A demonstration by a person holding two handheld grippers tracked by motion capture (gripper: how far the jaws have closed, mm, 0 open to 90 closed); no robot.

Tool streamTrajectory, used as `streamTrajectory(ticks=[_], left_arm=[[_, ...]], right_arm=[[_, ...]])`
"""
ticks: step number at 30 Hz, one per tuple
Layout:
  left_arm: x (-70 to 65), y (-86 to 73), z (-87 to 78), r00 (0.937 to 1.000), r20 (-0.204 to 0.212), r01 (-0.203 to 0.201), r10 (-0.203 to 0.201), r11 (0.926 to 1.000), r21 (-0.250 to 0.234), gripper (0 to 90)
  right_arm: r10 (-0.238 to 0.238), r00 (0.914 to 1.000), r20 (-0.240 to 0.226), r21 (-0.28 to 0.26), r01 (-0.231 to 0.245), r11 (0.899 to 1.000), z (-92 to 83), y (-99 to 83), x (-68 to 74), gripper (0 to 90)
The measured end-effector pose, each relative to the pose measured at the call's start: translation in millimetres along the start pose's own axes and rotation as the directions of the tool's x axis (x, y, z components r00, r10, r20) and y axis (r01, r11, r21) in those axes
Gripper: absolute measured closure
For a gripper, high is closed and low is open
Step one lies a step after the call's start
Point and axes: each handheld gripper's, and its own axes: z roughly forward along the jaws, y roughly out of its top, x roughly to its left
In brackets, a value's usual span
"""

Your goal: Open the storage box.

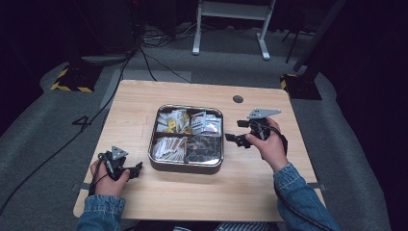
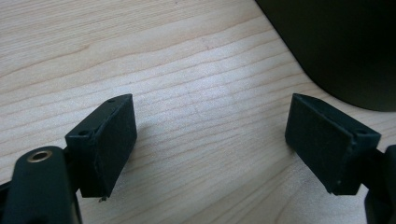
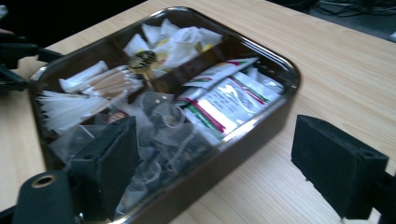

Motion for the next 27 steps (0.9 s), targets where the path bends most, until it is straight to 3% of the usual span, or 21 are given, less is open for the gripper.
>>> streamTrajectory(ticks=[4,10,11,12,13,15,21,27], left_arm=[[0.0,0.0,0.0,1.0,0.0,0.0,0.0,1.0,0.0,17.1],[0.1,0.0,0.0,1.0,0.002,0.001,-0.001,1.0,0.001,17.1],[0.2,0.1,0.0,1.0,0.001,0.0,0.0,1.0,0.001,17.1],[0.1,0.1,0.1,1.0,0.002,0.0,0.0,1.0,0.001,17.1],[0.1,0.2,0.0,1.0,0.001,0.0,0.0,1.0,0.001,17.0],[0.1,0.2,0.1,1.0,0.002,0.0,0.0,1.0,0.001,17.1],[0.3,0.6,0.5,1.0,0.001,-0.003,0.003,1.0,0.0,17.0],[0.4,0.9,1.0,1.0,0.004,-0.003,0.003,1.0,0.0,16.8]], right_arm=[[-0.046,0.9989,-0.006,0.017,0.046,0.999,7.0,12.9,7.3,15.9],[-0.077,0.9966,-0.029,0.03,0.078,0.997,17.2,27.7,13.2,16.0],[-0.067,0.995,-0.075,0.082,0.073,0.994,19.6,32.2,14.2,16.0],[-0.067,0.995,-0.075,0.082,0.073,0.994,19.6,32.2,14.2,16.0],[-0.107,0.9878,-0.113,0.123,0.121,0.985,23.4,35.6,14.3,16.1],[-0.133,0.9861,-0.1,0.128,0.145,0.981,28.2,37.9,15.7,16.0],[-0.099,0.9923,-0.075,0.109,0.107,0.988,47.1,42.7,18.5,16.0],[-0.096,0.9936,-0.059,0.106,0.102,0.989,69.7,46.1,21.5,16.1]])
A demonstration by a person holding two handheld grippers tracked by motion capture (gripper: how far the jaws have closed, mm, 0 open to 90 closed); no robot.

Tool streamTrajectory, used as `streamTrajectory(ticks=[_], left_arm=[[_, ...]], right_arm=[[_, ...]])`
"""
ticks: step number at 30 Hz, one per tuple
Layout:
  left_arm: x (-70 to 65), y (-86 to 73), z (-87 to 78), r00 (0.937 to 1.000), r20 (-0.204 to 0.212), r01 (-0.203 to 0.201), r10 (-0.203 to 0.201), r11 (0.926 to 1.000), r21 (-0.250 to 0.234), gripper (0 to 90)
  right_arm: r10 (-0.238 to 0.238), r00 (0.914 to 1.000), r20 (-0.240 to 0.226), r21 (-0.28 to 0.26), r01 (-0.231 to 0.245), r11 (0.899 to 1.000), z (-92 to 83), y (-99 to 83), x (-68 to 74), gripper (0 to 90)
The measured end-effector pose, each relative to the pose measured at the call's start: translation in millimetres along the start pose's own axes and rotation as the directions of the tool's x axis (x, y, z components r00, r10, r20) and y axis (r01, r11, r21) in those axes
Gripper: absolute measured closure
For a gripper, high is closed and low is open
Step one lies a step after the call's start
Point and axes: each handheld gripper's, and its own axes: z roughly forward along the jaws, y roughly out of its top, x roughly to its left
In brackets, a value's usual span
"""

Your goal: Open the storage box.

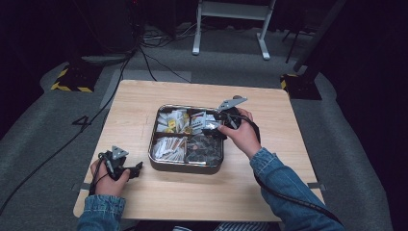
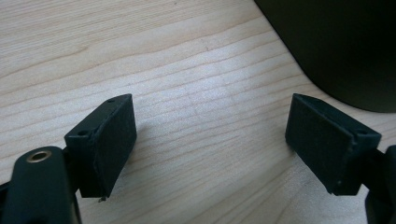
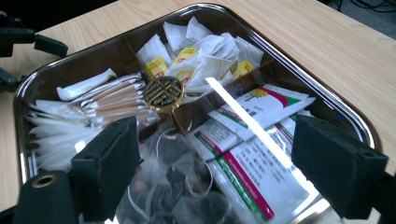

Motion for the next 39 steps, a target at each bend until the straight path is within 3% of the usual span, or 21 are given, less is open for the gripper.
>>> streamTrajectory(ticks=[11,22,27,32,39], left_arm=[[0.1,0.3,0.3,1.0,0.001,-0.001,0.001,1.0,0.001,16.7],[-0.1,0.4,0.7,1.0,0.0,0.001,-0.001,1.0,-0.003,16.6],[-0.1,0.5,0.8,1.0,0.001,0.001,-0.001,1.0,-0.002,16.6],[-0.1,0.6,0.6,1.0,0.002,0.0,0.0,1.0,0.0,16.5],[-0.1,0.6,0.6,1.0,0.002,0.0,0.0,1.0,0.0,16.5]], right_arm=[[0.016,0.9993,-0.035,-0.015,-0.016,1.0,35.2,8.2,7.5,18.1],[-0.018,0.9985,-0.052,0.004,0.018,1.0,63.8,10.7,17.0,34.5],[-0.025,0.9982,-0.055,0.0,0.025,1.0,69.4,10.2,20.0,39.5],[-0.056,0.9965,-0.061,0.008,0.057,0.998,75.9,8.3,25.0,53.8],[-0.079,0.996,-0.041,0.007,0.079,0.997,76.9,6.1,30.3,58.8]])
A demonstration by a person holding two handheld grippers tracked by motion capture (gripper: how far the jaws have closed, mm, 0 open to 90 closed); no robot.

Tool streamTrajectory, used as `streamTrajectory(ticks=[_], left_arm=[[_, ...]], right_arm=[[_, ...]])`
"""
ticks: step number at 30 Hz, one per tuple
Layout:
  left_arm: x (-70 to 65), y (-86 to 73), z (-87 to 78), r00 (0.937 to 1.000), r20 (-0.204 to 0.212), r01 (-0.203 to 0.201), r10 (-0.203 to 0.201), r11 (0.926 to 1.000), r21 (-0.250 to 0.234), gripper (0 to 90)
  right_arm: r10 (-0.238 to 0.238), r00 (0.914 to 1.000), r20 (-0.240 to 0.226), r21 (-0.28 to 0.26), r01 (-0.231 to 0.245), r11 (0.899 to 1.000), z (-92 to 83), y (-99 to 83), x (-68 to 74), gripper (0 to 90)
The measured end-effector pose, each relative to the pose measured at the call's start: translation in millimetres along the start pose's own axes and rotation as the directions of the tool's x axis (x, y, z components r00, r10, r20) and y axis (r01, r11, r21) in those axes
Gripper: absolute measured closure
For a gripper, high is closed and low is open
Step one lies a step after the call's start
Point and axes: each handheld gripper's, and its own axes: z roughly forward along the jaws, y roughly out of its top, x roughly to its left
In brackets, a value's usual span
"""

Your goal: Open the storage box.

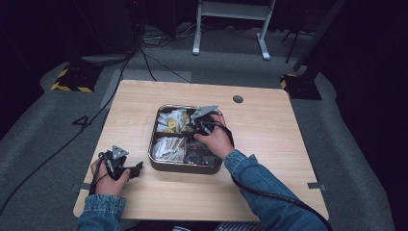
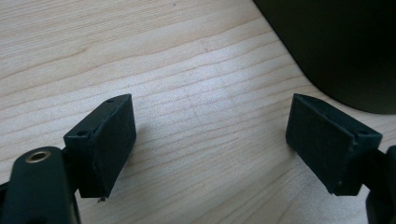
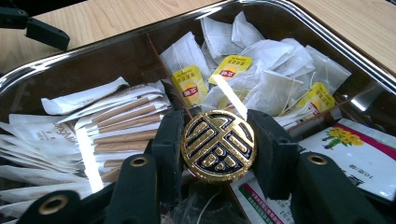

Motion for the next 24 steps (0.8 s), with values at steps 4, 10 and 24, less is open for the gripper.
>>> streamTrajectory(ticks=[4,10,24], left_arm=[[0.0,0.0,0.0,1.0,0.0,0.0,0.0,1.0,0.0,16.5],[0.2,0.2,0.4,1.0,0.001,-0.003,0.003,1.0,-0.001,16.5],[0.5,1.3,1.0,1.0,0.002,-0.008,0.008,1.0,0.001,16.4]], right_arm=[[0.012,0.9999,0.009,-0.003,-0.012,1.0,0.0,0.0,0.9,59.0],[0.025,0.9994,0.023,-0.003,-0.025,1.0,-0.6,1.0,2.5,59.2],[0.0,0.9994,0.036,-0.047,0.002,0.999,-29.2,22.7,1.6,59.2]])
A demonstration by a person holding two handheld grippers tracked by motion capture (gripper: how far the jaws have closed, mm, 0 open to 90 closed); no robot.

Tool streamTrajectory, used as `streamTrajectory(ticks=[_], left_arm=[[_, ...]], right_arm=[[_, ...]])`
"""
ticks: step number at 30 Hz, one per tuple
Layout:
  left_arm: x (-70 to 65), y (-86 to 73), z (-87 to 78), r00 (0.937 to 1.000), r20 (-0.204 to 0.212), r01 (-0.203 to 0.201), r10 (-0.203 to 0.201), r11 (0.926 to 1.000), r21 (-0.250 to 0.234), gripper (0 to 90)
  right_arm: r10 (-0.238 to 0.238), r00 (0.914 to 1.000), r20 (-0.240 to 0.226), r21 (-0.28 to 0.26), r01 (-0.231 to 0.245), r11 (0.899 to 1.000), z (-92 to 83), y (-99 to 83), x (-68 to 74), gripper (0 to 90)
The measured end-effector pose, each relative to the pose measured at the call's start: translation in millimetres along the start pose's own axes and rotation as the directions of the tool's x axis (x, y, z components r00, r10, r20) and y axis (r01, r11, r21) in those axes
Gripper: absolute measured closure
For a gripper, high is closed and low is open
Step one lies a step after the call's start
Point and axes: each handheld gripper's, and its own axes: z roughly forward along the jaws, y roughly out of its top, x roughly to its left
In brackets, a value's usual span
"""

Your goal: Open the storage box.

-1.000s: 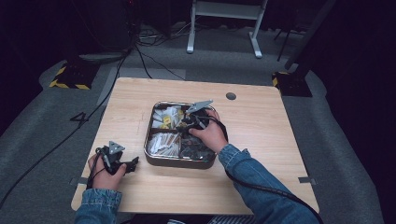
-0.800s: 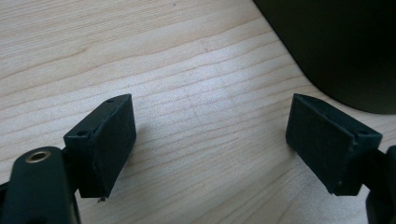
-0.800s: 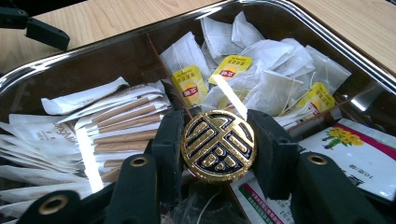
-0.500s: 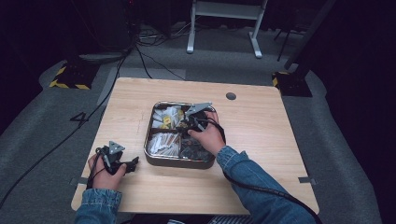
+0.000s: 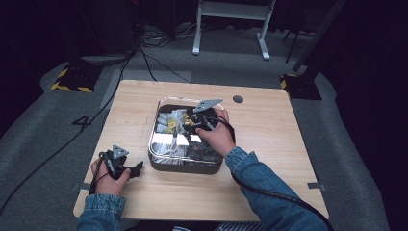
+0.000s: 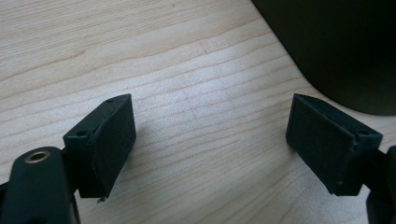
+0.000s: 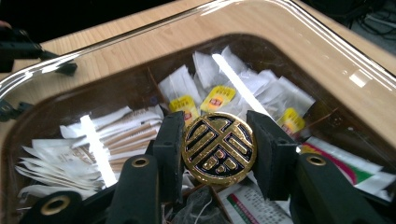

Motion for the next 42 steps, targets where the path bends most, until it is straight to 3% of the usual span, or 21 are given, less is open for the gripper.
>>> streamTrajectory(ticks=[6,18,28,42], left_arm=[[0.3,0.3,0.4,1.0,0.004,0.0,0.0,1.0,0.0,16.3],[0.7,1.3,0.9,0.9999,0.012,-0.001,0.0,1.0,0.004,16.3],[0.0,2.2,2.0,1.0,0.007,0.0,0.0,1.0,0.002,16.4],[0.3,4.0,3.9,1.0,0.005,-0.003,0.003,1.0,0.0,16.4]], right_arm=[[0.0,1.0,0.007,-0.024,0.0,1.0,-19.6,7.0,-5.0,59.2],[0.012,0.9996,0.025,-0.017,-0.011,1.0,-54.6,3.0,-19.0,59.2],[0.038,0.9969,0.069,-0.031,-0.036,0.999,-91.5,-8.0,-38.6,59.1],[0.089,0.992,0.09,-0.034,-0.086,0.996,-130.3,-32.0,-68.4,59.1]])
